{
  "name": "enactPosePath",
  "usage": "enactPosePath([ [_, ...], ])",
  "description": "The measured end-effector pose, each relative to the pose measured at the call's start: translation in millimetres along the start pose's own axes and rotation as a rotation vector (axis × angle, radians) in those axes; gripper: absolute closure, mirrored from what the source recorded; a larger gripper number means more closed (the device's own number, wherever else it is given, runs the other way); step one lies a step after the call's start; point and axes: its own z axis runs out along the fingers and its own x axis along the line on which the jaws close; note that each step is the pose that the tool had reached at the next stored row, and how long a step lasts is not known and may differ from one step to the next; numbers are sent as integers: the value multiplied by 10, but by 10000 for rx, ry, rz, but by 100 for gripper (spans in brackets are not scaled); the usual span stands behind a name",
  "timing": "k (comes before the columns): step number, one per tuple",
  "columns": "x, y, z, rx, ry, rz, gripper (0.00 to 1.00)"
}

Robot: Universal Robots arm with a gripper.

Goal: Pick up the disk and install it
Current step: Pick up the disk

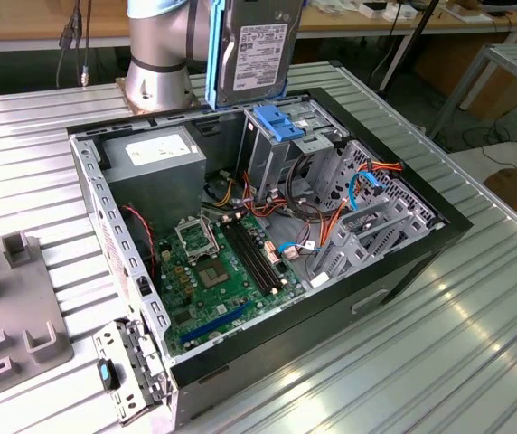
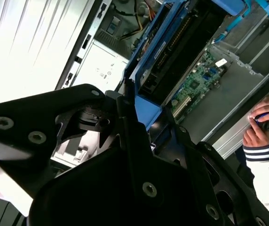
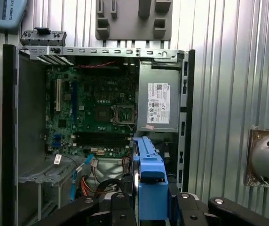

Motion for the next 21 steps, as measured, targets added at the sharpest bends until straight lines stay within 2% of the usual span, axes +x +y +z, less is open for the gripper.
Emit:
enactPosePath([
  [4,12,-226,6,-1,32,0,64],
  [5,23,-342,8,-3,50,-1,64],
  [6,47,-414,11,-4,64,-1,64],
  [7,76,-458,14,-4,70,-1,64],
  [9,124,-503,17,-5,74,0,64],
  [11,223,-562,22,-8,124,-1,64],
  [13,325,-593,26,-10,182,-3,64],
  [15,381,-604,29,-12,207,-4,64],
  [17,492,-617,34,-14,245,-3,64],
  [21,622,-629,40,-16,281,-4,64],
])
